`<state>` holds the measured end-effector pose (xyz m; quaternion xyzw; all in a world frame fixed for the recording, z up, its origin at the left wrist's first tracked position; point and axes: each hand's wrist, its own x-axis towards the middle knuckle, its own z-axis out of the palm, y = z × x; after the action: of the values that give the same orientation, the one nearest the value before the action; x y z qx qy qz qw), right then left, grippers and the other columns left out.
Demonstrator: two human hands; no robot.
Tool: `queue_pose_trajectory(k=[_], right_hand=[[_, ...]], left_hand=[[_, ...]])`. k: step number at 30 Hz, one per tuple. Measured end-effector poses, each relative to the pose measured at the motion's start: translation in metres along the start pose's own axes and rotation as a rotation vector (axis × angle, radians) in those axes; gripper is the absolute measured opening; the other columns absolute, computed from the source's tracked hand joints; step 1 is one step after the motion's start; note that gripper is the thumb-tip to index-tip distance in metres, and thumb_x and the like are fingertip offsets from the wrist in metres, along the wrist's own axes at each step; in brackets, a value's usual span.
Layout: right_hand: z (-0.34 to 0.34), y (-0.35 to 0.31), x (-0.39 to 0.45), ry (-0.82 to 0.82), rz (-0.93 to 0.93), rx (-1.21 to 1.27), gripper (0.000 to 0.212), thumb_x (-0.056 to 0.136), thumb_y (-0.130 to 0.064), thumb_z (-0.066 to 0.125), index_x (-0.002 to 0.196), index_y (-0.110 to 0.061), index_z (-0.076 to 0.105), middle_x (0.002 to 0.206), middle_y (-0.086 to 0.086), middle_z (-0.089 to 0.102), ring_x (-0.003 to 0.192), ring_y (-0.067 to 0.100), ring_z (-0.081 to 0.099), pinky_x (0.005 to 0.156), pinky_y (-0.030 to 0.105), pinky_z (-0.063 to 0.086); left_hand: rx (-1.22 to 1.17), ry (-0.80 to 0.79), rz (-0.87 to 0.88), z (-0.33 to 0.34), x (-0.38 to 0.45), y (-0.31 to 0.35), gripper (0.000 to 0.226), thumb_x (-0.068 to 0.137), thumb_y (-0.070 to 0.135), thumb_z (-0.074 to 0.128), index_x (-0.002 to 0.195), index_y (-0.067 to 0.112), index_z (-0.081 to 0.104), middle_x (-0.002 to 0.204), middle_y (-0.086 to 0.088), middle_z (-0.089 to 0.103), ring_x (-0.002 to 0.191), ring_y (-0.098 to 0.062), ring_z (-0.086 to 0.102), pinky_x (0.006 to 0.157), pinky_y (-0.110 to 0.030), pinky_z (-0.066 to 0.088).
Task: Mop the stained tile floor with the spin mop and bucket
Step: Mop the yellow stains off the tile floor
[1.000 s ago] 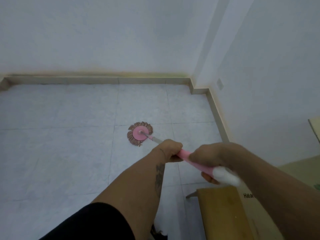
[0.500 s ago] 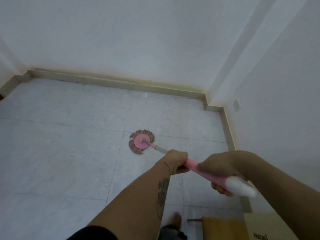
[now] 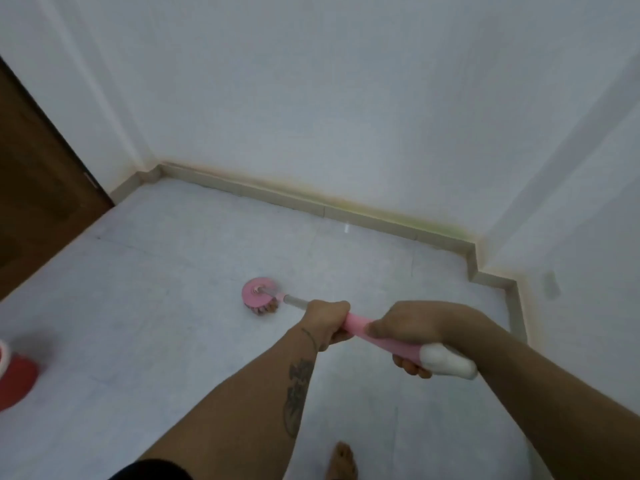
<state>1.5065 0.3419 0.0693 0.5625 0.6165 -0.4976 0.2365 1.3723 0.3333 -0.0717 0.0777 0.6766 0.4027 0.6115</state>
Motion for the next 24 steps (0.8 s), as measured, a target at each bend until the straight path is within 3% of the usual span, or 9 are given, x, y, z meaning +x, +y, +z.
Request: queue_pose_trajectory(k=[7, 12, 18, 24], right_hand=[[-0.017, -0.087, 0.023, -0.053, -0.192, -0.15, 0.042, 0.096, -0.046, 0.049, 0.087, -0.005, 0.054, 0.062, 0.009, 0.058, 0.035, 0.013, 0.052, 0.043, 0.018, 0.044], [-0.006, -0.161, 0.033, -0.1, -0.294, -0.194, 0.04, 0.097, -0.044, 0.052, 0.1, -0.004, 0.053, 0.067, 0.01, 0.057, 0.035, 0.013, 0.051, 0.04, 0.017, 0.042], [0.033, -0.253, 0.049, -0.162, -0.421, -0.305, 0.038, 0.095, -0.044, 0.053, 0.096, -0.006, 0.055, 0.069, 0.011, 0.061, 0.046, 0.017, 0.054, 0.046, 0.022, 0.045], [0.091, -0.356, 0.062, -0.198, -0.488, -0.433, 0.041, 0.094, -0.045, 0.054, 0.104, -0.005, 0.055, 0.07, 0.013, 0.062, 0.051, 0.02, 0.056, 0.047, 0.025, 0.046]], left_hand=[[-0.171, 0.222, 0.137, -0.075, 0.001, 0.062, 0.011, 0.09, 0.005, 0.058, 0.081, -0.001, 0.054, 0.078, -0.017, 0.059, 0.066, -0.024, 0.062, 0.039, -0.023, 0.052], [-0.268, 0.39, 0.226, -0.148, -0.009, 0.095, 0.011, 0.088, 0.004, 0.06, 0.082, -0.002, 0.053, 0.083, -0.019, 0.059, 0.069, -0.024, 0.061, 0.038, -0.023, 0.051], [-0.357, 0.547, 0.278, -0.248, -0.023, 0.112, 0.012, 0.088, 0.006, 0.061, 0.084, 0.001, 0.051, 0.085, -0.017, 0.059, 0.069, -0.022, 0.062, 0.04, -0.024, 0.053], [-0.41, 0.648, 0.275, -0.364, -0.034, 0.122, 0.01, 0.089, 0.008, 0.06, 0.089, 0.002, 0.052, 0.087, -0.016, 0.061, 0.068, -0.022, 0.064, 0.049, -0.028, 0.057]])
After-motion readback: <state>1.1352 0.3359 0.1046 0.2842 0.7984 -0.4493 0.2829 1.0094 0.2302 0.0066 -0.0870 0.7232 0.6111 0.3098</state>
